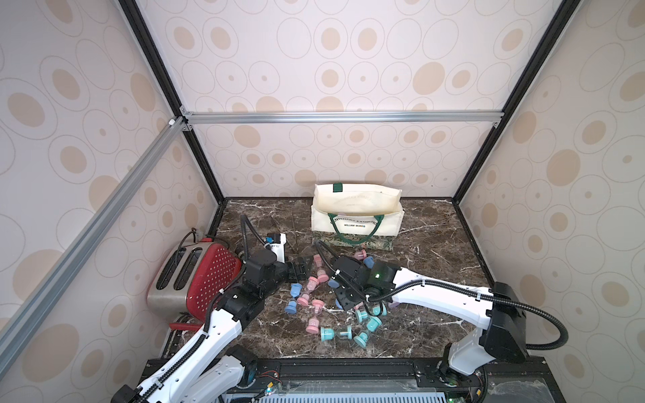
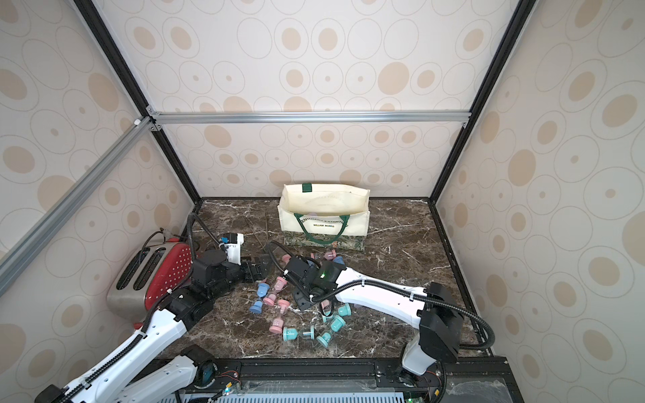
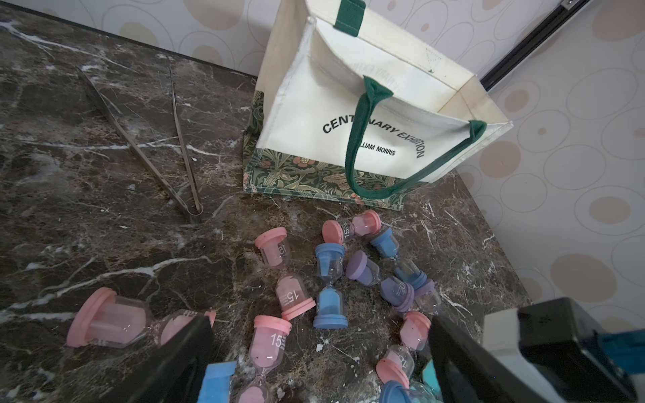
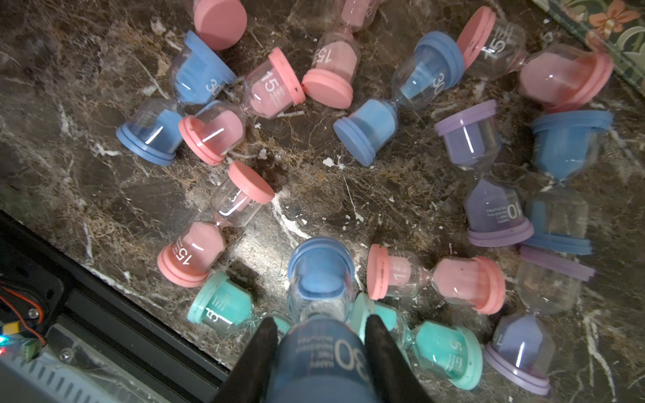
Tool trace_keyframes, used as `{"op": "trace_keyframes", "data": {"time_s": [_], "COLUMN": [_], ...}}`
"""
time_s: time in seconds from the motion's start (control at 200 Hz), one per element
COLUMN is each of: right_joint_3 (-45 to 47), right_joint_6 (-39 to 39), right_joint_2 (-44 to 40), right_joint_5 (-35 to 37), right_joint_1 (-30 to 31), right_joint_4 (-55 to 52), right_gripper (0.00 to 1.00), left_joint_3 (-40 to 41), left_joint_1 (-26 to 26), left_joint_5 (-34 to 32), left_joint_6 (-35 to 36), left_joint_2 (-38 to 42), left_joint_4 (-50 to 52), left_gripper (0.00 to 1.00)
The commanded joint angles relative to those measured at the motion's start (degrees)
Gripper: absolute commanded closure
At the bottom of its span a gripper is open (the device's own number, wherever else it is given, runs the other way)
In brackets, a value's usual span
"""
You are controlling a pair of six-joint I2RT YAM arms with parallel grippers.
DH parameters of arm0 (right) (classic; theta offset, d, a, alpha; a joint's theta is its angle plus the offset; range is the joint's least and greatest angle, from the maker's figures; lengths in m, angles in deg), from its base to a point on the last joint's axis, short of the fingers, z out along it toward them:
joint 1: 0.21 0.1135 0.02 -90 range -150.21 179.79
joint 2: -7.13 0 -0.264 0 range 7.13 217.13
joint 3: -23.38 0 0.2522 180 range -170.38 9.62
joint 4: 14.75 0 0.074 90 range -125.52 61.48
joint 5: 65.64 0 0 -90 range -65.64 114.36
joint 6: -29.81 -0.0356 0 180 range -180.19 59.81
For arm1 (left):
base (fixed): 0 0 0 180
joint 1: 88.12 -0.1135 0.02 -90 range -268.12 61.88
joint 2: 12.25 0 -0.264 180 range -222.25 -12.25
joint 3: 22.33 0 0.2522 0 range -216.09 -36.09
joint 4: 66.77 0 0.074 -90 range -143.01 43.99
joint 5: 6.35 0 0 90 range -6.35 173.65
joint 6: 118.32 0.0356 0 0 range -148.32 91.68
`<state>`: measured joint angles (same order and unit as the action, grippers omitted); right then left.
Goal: Put the hourglass into the canvas bag
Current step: Pick up the hourglass from the center of the board, then place the hourglass in the canvas bag.
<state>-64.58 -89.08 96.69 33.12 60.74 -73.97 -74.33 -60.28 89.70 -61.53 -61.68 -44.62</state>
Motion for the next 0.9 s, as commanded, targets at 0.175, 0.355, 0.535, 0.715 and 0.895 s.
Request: {"op": "trace_keyframes", "data": {"time_s": [0.175, 0.355, 0.535, 0.715, 0.895], "right_joint_3": [-4.9, -9.0, -14.7, -20.8, -26.4], "right_joint_6": [3.1, 6.3, 8.1, 9.0, 9.5], "right_joint_2": [-5.4, -6.5, -5.8, -3.5, -0.2], "right_joint_5": [-3.6, -4.5, -7.8, -12.4, -13.7], "right_joint_1": [-4.9, -8.4, -13.0, -18.3, -23.2], "right_joint_4": [-2.5, -3.1, -3.4, -3.1, -1.3], "right_gripper": [0.83, 0.85, 0.86, 0.89, 0.9], "left_joint_3": [-7.0, -9.9, -11.6, -14.5, -18.4], "left_joint_1": [0.4, 0.3, 0.4, 0.3, 0.3], "left_joint_5": [-1.5, -1.2, -1.3, -3.2, -3.5], "left_joint_6": [2.9, 3.4, 3.5, 3.7, 4.0], "left_joint_2": [-1.9, -4.9, -7.2, -10.2, -14.8], "left_joint_4": [-1.3, -2.1, -3.9, -4.6, -5.5], "left_gripper": [0.03, 0.03, 0.03, 0.03, 0.03]}}
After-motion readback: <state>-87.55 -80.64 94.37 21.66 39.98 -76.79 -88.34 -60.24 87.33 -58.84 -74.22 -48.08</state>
